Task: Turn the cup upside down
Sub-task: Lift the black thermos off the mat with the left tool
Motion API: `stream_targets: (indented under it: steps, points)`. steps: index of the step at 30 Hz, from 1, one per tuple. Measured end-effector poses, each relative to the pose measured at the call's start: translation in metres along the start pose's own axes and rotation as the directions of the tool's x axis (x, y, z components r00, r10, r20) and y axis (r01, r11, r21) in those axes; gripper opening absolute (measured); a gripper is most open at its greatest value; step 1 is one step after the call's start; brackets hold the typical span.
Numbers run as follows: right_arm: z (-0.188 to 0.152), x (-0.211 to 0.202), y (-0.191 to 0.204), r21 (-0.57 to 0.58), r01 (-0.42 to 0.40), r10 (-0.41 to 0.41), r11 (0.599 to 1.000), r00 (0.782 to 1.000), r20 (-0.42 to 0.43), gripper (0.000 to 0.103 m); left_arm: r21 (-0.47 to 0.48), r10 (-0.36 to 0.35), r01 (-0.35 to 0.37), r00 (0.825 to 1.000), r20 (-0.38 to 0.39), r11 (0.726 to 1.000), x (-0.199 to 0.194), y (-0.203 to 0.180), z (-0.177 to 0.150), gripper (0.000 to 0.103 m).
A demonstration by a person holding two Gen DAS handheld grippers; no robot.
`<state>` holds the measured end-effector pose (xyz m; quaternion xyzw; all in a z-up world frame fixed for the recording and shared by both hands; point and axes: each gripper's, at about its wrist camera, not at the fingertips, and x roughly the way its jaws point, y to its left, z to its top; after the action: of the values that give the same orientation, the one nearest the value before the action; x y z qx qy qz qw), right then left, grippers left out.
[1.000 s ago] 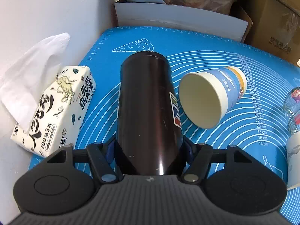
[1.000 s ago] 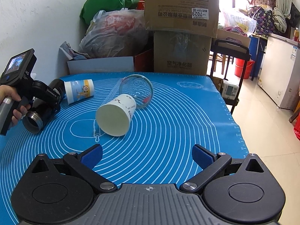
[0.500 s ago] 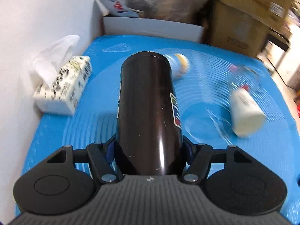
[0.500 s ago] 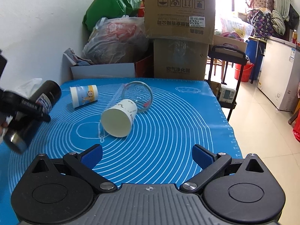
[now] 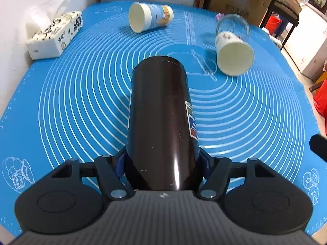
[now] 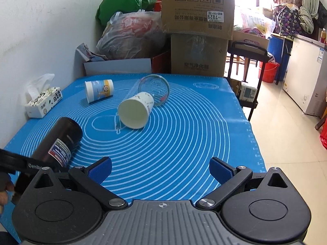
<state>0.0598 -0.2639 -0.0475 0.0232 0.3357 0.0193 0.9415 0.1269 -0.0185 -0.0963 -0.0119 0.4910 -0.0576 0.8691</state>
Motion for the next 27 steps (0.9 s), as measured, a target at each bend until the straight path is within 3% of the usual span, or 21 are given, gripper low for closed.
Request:
stream_targets:
  steps: [14,17,27]
  points:
    - [-0.004,0.006,0.006,0.0,-0.003,0.003,1.0,1.0,-0.031,0.103,0.002,-0.015,0.015,1.0,0.002,1.0,-0.002,0.003,0.001,0.069]
    - [-0.003,0.006,0.006,0.0,-0.002,0.002,1.0,0.999,-0.033,0.103,-0.012,-0.005,0.005,0.999,0.04,1.0,-0.01,0.005,0.004,0.088]
    - [0.002,0.002,0.012,-0.013,-0.012,0.012,1.0,0.999,-0.039,0.103,0.014,0.02,-0.022,0.992,0.123,1.0,-0.046,0.012,0.013,0.09]
